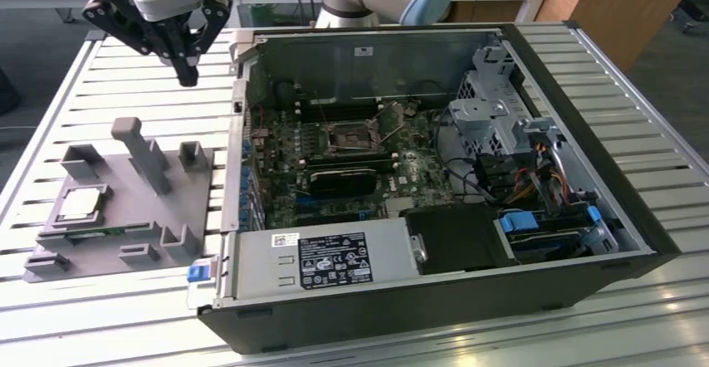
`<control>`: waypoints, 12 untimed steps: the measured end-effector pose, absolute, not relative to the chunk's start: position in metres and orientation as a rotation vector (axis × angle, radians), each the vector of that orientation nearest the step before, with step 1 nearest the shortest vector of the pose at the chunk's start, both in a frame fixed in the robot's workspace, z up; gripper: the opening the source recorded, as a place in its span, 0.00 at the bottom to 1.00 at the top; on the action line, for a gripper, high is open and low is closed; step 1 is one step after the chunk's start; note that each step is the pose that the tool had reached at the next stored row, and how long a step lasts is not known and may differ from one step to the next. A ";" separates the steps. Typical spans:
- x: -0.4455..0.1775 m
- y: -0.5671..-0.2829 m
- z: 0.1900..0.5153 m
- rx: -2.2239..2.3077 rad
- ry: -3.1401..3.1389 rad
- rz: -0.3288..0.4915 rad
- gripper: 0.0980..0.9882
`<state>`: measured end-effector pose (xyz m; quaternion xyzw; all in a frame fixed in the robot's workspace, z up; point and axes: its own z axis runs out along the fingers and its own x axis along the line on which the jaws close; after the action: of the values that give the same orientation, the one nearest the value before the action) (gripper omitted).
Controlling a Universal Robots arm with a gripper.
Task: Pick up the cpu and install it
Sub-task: 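Reach for the cpu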
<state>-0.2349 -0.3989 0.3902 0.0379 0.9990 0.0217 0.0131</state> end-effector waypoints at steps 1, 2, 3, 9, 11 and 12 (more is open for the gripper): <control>-0.235 -0.399 0.390 0.118 3.112 0.068 0.01; -0.236 -0.399 0.390 0.118 3.112 0.068 0.01; -0.236 -0.399 0.390 0.118 3.112 0.068 0.01; -0.239 -0.399 0.390 0.118 3.112 0.068 0.01; -0.240 -0.399 0.390 0.118 3.113 0.068 0.01; -0.241 -0.399 0.390 0.118 3.112 0.068 0.01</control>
<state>-0.2410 -0.3989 0.3898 0.0379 0.9990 0.0217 0.0131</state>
